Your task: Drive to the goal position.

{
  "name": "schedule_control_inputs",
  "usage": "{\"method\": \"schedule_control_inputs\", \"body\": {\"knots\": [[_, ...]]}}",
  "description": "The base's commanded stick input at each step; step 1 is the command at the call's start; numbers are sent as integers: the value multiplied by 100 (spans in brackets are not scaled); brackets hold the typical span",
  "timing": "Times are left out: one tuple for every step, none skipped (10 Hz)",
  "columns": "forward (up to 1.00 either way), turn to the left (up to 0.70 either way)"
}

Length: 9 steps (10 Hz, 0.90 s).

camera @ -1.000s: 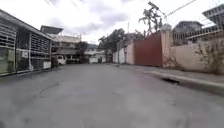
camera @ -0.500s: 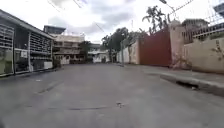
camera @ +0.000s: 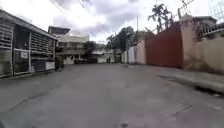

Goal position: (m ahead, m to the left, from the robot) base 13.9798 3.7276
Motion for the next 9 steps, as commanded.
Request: {"method": "schedule_control_inputs", "body": {"knots": [[100,-17],[100,-17],[100,-17],[100,-17],[100,-17],[100,-17],[100,-17],[100,-17],[100,-17]]}}
